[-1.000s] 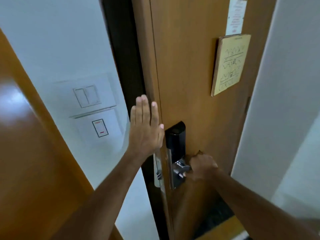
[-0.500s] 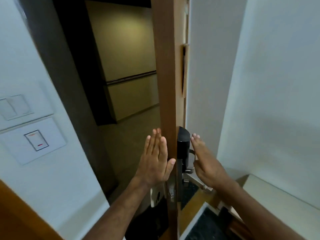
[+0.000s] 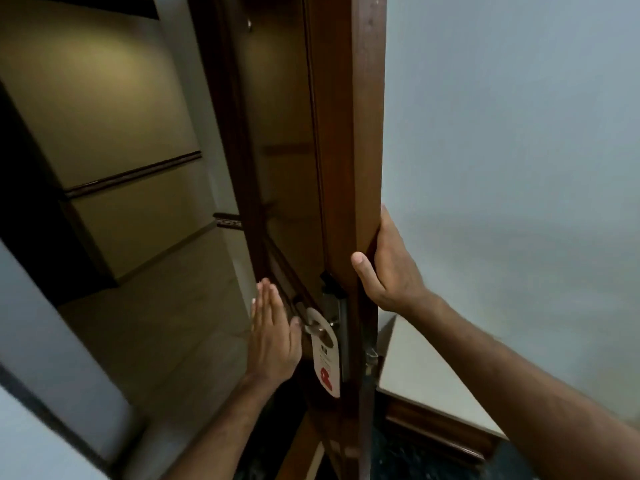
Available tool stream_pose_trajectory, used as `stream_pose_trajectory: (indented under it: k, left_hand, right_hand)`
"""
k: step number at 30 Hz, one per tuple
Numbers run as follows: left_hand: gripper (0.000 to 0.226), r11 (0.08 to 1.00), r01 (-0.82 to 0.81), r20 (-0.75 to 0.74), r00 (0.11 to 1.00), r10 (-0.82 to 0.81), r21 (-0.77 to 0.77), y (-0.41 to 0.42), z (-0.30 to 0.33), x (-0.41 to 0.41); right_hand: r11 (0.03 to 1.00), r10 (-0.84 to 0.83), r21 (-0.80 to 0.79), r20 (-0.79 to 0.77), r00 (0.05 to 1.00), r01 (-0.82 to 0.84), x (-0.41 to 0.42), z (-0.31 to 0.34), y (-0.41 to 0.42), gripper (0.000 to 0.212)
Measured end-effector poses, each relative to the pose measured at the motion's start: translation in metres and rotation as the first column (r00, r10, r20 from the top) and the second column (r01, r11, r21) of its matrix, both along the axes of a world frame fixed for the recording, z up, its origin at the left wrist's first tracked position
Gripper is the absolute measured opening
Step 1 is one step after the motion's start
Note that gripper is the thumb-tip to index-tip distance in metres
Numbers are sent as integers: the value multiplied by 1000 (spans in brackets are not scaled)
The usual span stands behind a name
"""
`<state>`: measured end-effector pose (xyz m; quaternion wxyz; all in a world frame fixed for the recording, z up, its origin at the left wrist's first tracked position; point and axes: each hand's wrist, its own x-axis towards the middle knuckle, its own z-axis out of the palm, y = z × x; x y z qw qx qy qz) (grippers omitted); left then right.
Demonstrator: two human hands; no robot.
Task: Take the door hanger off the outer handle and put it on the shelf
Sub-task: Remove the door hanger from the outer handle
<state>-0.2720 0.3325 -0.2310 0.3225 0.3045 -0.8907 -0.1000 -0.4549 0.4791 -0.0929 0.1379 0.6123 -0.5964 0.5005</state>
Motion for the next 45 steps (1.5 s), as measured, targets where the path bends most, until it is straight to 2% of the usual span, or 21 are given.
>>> stream_pose_trajectory:
  k: [3,5,6,9,11,13,18,21,24,26,28,30,33,37,41,45]
  left_hand:
    - [66,978,-91,74,994,79,185,-3,-14,-22]
    - [62,941,-85,148,988,37,329,2,-23,-42]
    - [58,895,-59,159,987,-14,441,6,-27,-53]
    - [44,664,4,91,990,-108,748,20,-30,-82]
    - [53,510,37,26,993,-116,859,28,-32,-100]
    - [61,420,55,-10,994,-110,906,32,-37,-116]
    - [60,319,83,-62,995,-76,944,34,-51,-147]
    - [49,299,143,-109,986,-126,943,34,-54,-161]
    - [29,291,170,-122,977,-173,942,33,-56,-169]
    - [21,242,207,-171,972,-161,948,32,-56,-171]
    - [23,185,251,-234,966,-111,950,26,-53,-171]
    - [24,190,277,-271,961,-59,942,17,-49,-174]
    - [29,260,258,-262,965,-22,930,0,-43,-181]
    - [28,263,216,-237,970,50,940,-18,-33,-189]
    - [31,349,89,-126,988,85,933,-43,-18,-184]
    - [26,423,74,-183,958,222,903,-59,10,-153]
  right_hand:
    - [992,-97,-69,78,992,102,-18,-10,3,91]
    - [969,-220,-83,120,968,231,-27,-18,3,96]
    - [952,-280,-92,132,951,293,-33,-21,3,96]
    - [911,-387,-126,65,920,392,-51,-25,6,95]
    - [899,-420,-151,-26,907,412,-66,-25,7,91]
    - [890,-442,-180,-106,891,420,-81,-25,9,88]
    - [879,-469,-171,-131,874,446,-110,-28,15,86]
    - [877,-472,-157,-107,875,454,-119,-29,16,86]
    - [877,-470,-176,-116,875,448,-129,-30,17,87]
    - [879,-465,-179,-122,877,441,-135,-31,17,87]
    - [879,-467,-168,-114,877,447,-138,-30,18,88]
    - [879,-468,-148,-94,878,453,-140,-29,19,90]
    - [880,-468,-132,-81,880,455,-139,-27,20,91]
    - [882,-465,-122,-70,883,455,-135,-26,21,90]
    - [898,-433,-112,-61,899,425,-126,-23,23,88]
    - [912,-402,-110,-47,915,395,-116,-24,20,91]
